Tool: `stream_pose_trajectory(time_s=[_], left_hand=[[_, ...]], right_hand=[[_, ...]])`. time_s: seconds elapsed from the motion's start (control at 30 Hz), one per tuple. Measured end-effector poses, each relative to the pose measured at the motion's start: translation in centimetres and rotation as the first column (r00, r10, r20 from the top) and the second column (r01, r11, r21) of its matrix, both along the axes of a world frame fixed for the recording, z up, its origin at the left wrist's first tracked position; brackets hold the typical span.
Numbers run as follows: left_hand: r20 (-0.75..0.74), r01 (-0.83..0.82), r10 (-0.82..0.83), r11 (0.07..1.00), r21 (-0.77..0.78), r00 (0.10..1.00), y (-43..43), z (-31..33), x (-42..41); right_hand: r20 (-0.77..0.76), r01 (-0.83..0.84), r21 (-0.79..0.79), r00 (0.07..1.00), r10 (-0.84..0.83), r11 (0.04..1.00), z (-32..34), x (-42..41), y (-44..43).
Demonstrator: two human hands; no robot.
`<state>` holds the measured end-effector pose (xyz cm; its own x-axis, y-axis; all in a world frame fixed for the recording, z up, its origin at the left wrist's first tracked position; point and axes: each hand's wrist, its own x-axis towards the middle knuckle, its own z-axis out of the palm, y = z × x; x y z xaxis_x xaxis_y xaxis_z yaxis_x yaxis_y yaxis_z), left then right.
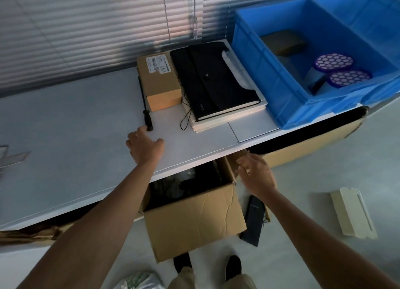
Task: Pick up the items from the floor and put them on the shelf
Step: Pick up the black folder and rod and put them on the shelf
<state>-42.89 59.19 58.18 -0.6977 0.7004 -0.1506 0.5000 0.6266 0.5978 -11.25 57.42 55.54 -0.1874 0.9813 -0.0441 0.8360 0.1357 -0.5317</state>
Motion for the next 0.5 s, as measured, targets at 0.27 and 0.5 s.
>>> stream_pose_trajectory(time_s=[0.27, 0.5], left_hand=[[0.211, 0.317, -0.338, 0.94, 0.13, 0.917, -3.0, 1.3, 16.1], [0.507, 0.664, -0.525, 0.735, -0.135, 0.684, -6.3, -6.3, 41.3]], right_hand=[[-0.079, -0.008, -0.215, 0.997, -0.01, 0.976, 3.0, 9.6, -3.0], [-0.071, 0.206, -0.294, 0.969, -0.237, 0.933, 1.5, 33.1, -10.1]])
